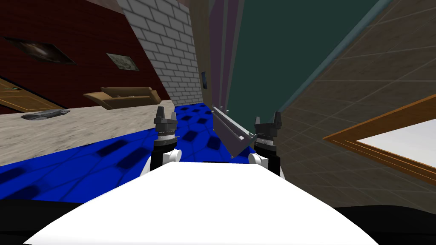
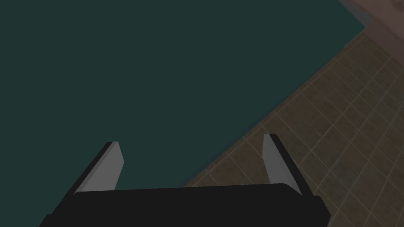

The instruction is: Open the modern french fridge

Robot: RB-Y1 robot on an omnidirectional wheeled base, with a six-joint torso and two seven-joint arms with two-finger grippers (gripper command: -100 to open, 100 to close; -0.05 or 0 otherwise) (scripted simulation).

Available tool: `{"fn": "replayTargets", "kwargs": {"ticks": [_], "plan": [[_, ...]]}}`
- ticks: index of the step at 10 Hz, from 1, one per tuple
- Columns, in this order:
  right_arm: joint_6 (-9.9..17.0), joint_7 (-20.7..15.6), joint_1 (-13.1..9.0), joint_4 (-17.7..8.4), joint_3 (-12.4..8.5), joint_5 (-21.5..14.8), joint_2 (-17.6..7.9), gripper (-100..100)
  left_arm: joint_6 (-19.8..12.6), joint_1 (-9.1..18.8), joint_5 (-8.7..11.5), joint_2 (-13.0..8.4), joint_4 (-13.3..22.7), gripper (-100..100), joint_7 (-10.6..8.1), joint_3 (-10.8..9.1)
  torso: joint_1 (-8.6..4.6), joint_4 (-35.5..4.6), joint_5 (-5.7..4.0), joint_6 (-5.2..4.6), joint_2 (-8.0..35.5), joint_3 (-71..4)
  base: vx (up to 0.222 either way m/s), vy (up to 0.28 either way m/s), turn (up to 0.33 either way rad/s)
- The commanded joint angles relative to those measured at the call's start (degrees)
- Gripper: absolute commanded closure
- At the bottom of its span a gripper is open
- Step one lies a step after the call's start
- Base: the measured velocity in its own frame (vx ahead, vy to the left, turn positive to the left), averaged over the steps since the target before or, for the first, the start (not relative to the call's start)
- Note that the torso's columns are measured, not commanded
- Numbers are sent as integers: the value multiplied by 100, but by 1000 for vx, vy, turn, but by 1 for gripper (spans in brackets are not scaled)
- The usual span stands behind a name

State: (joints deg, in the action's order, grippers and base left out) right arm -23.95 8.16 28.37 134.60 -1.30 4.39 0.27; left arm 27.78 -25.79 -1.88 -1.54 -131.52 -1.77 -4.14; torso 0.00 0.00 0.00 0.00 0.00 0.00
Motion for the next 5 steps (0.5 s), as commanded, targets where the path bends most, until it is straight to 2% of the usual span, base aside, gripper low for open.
{"fn": "replayTargets", "kwargs": {"ticks": [1,5], "plan": [[0,0,0,0,0,0,0,0,0,0,0,0,0,0,0,0,0,-235,0,0,232,-467,0,0,0],[0,0,0,1,0,0,0,0,0,0,0,0,-1,0,0,0,0,-1846,0,0,1845,-3692,0,0,0]]}}
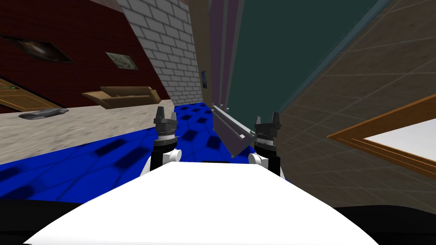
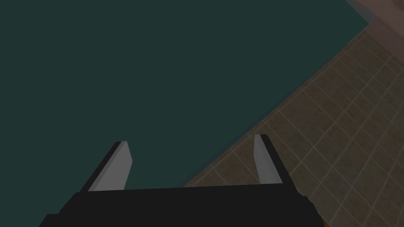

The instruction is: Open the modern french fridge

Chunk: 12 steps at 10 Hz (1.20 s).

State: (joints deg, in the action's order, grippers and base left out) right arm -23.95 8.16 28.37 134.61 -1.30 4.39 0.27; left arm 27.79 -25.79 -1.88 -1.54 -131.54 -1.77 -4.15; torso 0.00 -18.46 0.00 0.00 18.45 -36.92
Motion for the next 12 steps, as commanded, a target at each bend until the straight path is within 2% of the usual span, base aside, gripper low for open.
{"fn": "replayTargets", "kwargs": {"ticks": [1,4,5,7,12], "plan": [[0,0,0,0,0,0,0,0,0,0,0,0,0,0,0,0,0,-423,0,0,424,-844,0,0,0],[0,0,0,0,0,0,0,0,0,0,0,0,0,0,0,0,0,-1692,0,0,1693,-3381,0,0,0],[14,-60,-45,-48,-4,-46,-180,-100,0,0,0,0,0,0,0,0,0,-2114,0,0,2116,-4227,14,11,-8],[46,-201,-149,-160,-15,-155,-433,-100,0,-1,0,0,2,0,0,0,5,-2359,1,0,2360,-4735,15,24,-18],[187,-841,-617,-640,-61,-649,-897,-100,0,-1,0,1,2,0,0,1,2,-2383,1,0,2384,-4765,38,55,-28]]}}
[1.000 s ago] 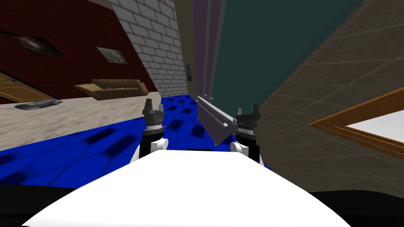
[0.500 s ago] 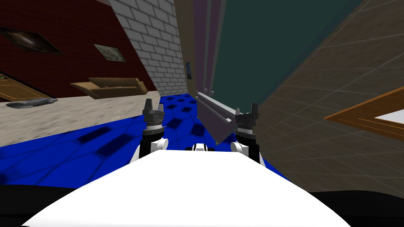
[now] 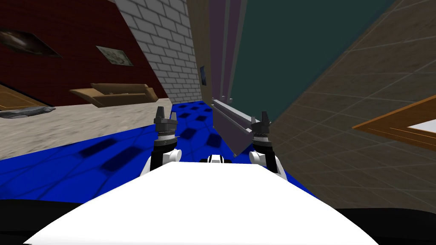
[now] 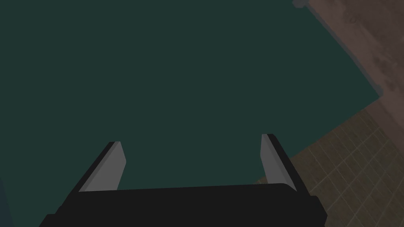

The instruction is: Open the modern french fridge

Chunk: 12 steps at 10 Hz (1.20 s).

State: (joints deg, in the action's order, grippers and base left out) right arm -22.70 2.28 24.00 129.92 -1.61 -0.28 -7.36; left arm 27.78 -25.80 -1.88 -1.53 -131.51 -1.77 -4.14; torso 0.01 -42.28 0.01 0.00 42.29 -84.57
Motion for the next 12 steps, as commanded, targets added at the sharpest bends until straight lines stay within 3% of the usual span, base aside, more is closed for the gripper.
{"fn": "replayTargets", "kwargs": {"ticks": [1,6,7,9,10,12], "plan": [[98,-420,-301,-291,-42,-311,-197,-100,0,0,0,0,0,0,0,0,-2,0,-1,0,-1,0,59,75,-42],[258,-1137,-849,-816,-98,-896,-394,-100,0,0,0,0,0,0,0,0,-9,-2,-3,0,5,4,43,70,-34],[258,-1179,-849,-816,-98,-896,-394,-100,0,0,0,0,0,0,0,0,2,0,0,0,-2,-1,35,62,-23],[346,-1544,-1152,-1106,-129,-1221,-475,-100,0,0,0,0,0,0,0,0,-2,0,-1,0,-2,-1,45,66,-43],[346,-1600,-1152,-1106,-129,-1221,-475,-100,0,0,0,0,0,0,0,0,2,1,0,1,-5,-3,36,59,-17],[440,-1966,-1471,-1418,-161,-1561,-553,-100,0,0,0,0,0,0,0,0,-1,-1,-1,0,1,1,42,78,-41]]}}
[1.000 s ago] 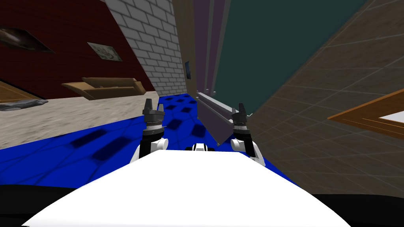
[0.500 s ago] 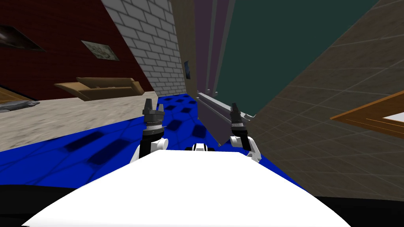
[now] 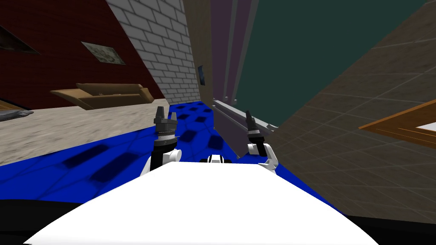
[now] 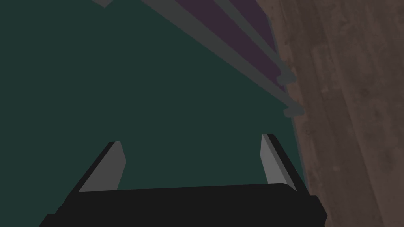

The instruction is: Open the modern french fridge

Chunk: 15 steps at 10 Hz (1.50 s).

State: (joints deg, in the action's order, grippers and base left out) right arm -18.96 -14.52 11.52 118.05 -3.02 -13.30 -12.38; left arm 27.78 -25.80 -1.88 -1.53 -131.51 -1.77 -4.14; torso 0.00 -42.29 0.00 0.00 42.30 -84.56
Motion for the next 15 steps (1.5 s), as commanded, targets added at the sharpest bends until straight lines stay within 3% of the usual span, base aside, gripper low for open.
{"fn": "replayTargets", "kwargs": {"ticks": [1,3,4,6,9,11,12,14,15], "plan": [[67,-360,-224,-231,-20,-259,-51,-100,0,0,0,0,0,0,0,0,7,1,2,0,-3,-2,34,67,-23],[167,-735,-555,-569,-53,-610,-135,-100,0,0,0,0,0,0,0,0,-6,1,-2,0,-4,-2,55,71,-39],[167,-814,-555,-569,-53,-610,-135,-100,0,0,0,0,0,0,0,0,4,3,1,0,-9,-6,44,65,-24],[272,-1183,-898,-935,-87,-967,-229,-100,0,0,0,0,0,0,0,0,-2,-1,-1,0,5,3,38,80,-47],[327,-1511,-1072,-1129,-104,-1146,-282,-100,0,0,0,0,0,0,0,0,-7,0,-2,0,1,1,31,59,-23],[440,-1882,-1423,-1527,-137,-1506,-398,-100,0,0,0,0,0,0,0,0,-4,1,-1,0,-2,-2,40,75,-47],[440,-1979,-1423,-1535,-137,-1506,-398,-100,0,0,0,0,0,0,0,0,15,3,4,1,-8,-5,38,81,-20],[555,-2341,-1775,-1954,-170,-1863,-529,-100,0,0,0,0,0,0,0,0,-4,1,-1,0,-4,-3,52,71,-43],[555,-2444,-1775,-1954,-170,-1863,-529,-100,0,0,0,0,0,0,0,0,-2,2,-1,-1,-6,-4,40,71,-24]]}}
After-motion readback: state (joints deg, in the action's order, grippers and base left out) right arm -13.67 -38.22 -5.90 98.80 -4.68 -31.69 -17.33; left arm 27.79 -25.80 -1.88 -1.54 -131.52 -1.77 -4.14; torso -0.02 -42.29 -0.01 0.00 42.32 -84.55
